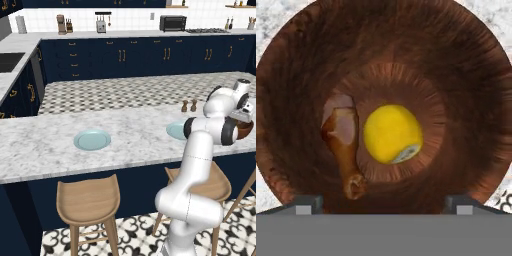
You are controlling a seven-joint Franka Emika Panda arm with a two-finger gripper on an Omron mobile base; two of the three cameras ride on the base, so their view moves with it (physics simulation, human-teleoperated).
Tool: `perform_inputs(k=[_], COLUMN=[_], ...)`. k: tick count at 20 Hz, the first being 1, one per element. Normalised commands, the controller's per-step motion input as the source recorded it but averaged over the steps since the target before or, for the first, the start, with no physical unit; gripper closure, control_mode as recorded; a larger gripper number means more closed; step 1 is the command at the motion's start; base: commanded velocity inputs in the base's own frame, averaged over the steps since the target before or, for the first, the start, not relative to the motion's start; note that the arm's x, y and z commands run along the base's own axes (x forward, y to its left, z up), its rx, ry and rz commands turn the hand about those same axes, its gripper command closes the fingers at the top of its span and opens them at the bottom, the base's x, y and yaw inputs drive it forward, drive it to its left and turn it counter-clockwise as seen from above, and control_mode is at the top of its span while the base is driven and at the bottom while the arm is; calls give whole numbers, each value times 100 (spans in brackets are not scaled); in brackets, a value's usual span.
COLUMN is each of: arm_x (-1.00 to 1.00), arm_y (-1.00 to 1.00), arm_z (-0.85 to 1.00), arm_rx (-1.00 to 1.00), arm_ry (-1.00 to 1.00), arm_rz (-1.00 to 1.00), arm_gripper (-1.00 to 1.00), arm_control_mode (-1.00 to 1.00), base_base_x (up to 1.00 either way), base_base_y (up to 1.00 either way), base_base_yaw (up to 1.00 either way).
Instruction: Pick the chicken drumstick and lemon from their plates and place them in the bowl. Then put the bowl in the fridge.
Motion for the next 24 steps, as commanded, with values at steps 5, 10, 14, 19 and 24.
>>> perform_inputs(k=[5,10,14,19,24], arm_x=[-25,0,-8,23,41], arm_y=[49,23,32,18,-6], arm_z=[23,-13,-43,-4,0], arm_rx=[-4,0,0,1,1], arm_ry=[0,2,1,0,1], arm_rz=[19,30,31,18,17], arm_gripper=[-100,-100,-100,-100,-100], arm_control_mode=[-100,-100,-100,-100,-100], base_base_x=[0,0,0,0,0], base_base_y=[0,0,0,0,0], base_base_yaw=[0,0,0,0,0])
